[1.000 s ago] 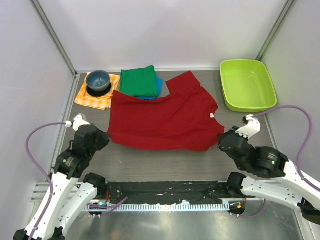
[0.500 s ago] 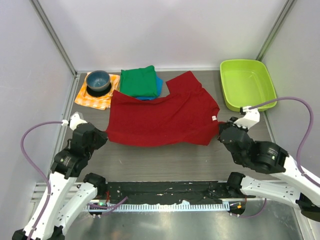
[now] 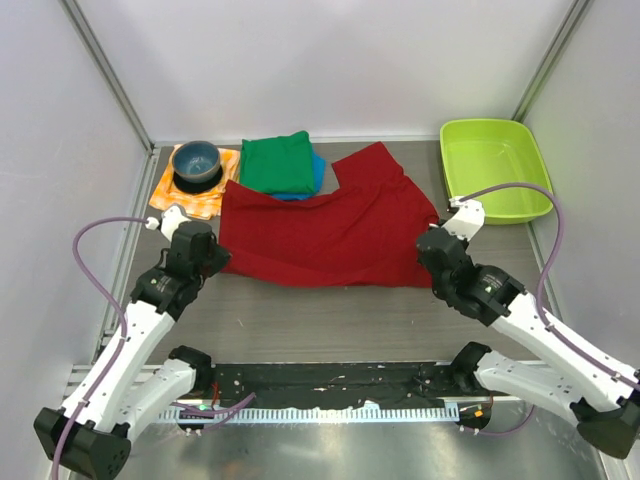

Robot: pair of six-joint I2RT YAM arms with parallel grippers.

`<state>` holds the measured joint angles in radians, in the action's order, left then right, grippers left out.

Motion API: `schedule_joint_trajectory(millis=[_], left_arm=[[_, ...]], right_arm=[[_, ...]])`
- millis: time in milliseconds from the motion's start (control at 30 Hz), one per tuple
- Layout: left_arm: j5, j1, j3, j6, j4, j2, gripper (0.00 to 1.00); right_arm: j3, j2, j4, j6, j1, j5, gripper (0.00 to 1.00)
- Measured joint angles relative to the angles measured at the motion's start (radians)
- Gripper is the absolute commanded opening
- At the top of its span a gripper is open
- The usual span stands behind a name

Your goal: Fold and stack the t-shirts

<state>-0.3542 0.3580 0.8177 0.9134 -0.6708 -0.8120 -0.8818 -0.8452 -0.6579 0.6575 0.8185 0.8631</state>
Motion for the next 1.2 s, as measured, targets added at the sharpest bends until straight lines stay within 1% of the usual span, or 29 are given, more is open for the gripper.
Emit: schedule_joint_trajectory(millis=[133, 333, 400, 667, 800, 967, 1200], left_arm=[[-0.013, -0.017, -0.04, 0.005, 0.04, -0.021, 0.0], [-0.009, -0.059, -0.082, 0.018, 0.087, -0.087, 0.0], [-0.007, -0.068, -0.09, 0.021, 0.106, -0.114, 0.0], [0.018, -0.109, -0.092, 0.023, 0.204, -0.233, 0.0], [0.045, -0.142, -0.087, 0.022, 0.262, -0.336, 0.0], [0.071, -0.175, -0.082, 0.026, 0.328, -0.467, 0.0], [0.088, -0.193, -0.039, 0.033, 0.387, -0.582, 0.0]], right_arm=[[0.054, -0.019, 0.072, -0.04, -0.133, -0.102, 0.01], [0.063, -0.089, 0.176, -0.072, -0.264, -0.245, 0.01], [0.063, -0.114, 0.204, -0.076, -0.288, -0.277, 0.01], [0.055, -0.257, 0.298, -0.085, -0.357, -0.38, 0.01], [0.035, -0.323, 0.341, -0.092, -0.372, -0.406, 0.01], [-0.022, -0.415, 0.39, -0.1, -0.378, -0.43, 0.01], [-0.13, -0.566, 0.445, -0.104, -0.386, -0.457, 0.01]])
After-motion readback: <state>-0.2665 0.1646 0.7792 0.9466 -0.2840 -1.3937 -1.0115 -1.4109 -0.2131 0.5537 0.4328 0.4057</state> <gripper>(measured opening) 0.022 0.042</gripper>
